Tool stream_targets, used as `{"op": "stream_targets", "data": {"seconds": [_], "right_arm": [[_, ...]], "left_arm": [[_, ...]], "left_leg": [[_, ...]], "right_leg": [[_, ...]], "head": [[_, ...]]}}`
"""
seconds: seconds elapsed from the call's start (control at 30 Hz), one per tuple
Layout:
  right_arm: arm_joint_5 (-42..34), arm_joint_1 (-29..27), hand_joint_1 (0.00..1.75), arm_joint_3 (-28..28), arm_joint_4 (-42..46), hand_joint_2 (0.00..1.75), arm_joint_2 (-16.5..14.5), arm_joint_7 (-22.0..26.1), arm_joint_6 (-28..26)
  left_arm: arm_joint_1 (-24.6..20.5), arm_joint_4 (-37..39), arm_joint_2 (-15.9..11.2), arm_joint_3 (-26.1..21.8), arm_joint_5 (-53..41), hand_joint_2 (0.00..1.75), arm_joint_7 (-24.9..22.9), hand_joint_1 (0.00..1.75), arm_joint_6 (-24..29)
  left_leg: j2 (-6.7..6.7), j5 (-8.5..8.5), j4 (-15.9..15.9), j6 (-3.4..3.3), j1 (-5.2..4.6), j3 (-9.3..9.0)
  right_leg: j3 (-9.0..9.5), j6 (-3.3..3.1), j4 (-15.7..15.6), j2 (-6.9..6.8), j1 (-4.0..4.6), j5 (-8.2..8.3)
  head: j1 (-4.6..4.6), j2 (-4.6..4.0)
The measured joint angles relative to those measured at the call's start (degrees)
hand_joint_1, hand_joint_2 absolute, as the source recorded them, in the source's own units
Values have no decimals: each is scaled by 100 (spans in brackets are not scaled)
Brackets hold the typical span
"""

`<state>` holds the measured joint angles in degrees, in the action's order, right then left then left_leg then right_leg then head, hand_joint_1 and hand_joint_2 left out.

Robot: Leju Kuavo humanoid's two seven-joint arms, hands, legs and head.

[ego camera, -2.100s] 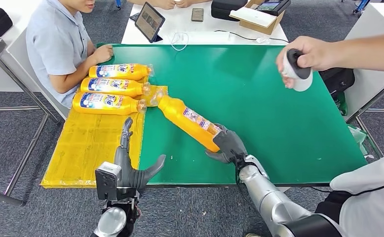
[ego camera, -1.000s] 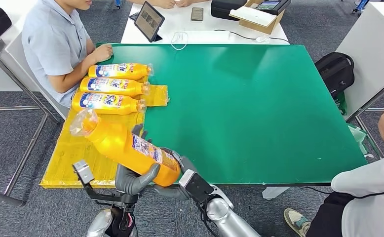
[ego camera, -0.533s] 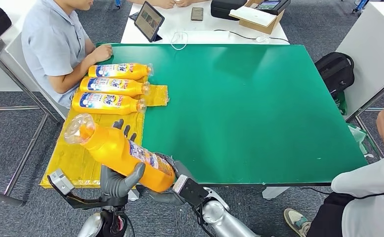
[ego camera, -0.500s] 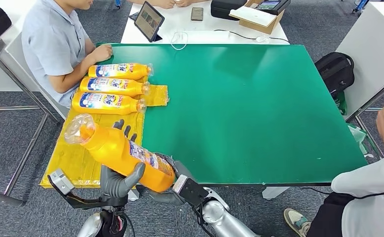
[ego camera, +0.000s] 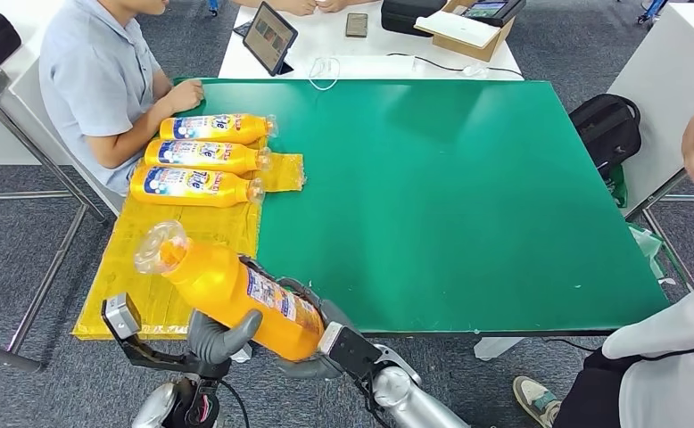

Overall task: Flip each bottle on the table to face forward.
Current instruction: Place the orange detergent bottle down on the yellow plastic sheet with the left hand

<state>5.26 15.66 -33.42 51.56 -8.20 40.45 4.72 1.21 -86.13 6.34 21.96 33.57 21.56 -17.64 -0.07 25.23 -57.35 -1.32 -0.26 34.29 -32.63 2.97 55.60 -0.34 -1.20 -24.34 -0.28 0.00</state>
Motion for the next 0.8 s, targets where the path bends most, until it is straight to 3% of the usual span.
{"op": "stream_targets", "data": {"seconds": [0.17, 0.37, 0.7, 0.73, 0.8], "right_arm": [[19, -163, 0, 31, 149, 0, 107, -15, -178], [70, -668, 0, 300, 955, 0, 433, -27, -727], [91, -824, 0, 430, 1277, 0, 581, -28, -812], [121, -914, 0, 479, 1423, 0, 650, -28, -1041], [243, -1257, 0, 710, 1968, 0, 887, -28, -2198]], "left_arm": [[-31, 67, -40, -22, 157, 175, -73, 175, -236], [69, 44, -59, -286, 605, 175, -157, 175, -507], [95, 39, -67, -393, 639, 175, -175, 175, -524], [115, 19, -68, -458, 585, 175, -180, 175, -403], [143, -76, -75, -717, -317, 175, 26, 175, 788]], "left_leg": [[-3, 0, 0, 0, 0, 1], [-6, 1, 0, 0, -1, 6], [-6, 1, 0, 0, -1, 5], [-7, 1, 0, 0, -1, 4], [-9, 1, 0, 0, -1, 6]], "right_leg": [[1, 0, 0, -1, 0, 0], [-1, 0, -1, -2, -1, -1], [-1, 0, -1, -1, 0, 0], [-1, 0, -1, -2, 0, 0], [-1, 0, -1, -3, -1, 0]], "head": [[1, 0], [1, 0], [1, 0], [1, 0], [2, 0]]}}
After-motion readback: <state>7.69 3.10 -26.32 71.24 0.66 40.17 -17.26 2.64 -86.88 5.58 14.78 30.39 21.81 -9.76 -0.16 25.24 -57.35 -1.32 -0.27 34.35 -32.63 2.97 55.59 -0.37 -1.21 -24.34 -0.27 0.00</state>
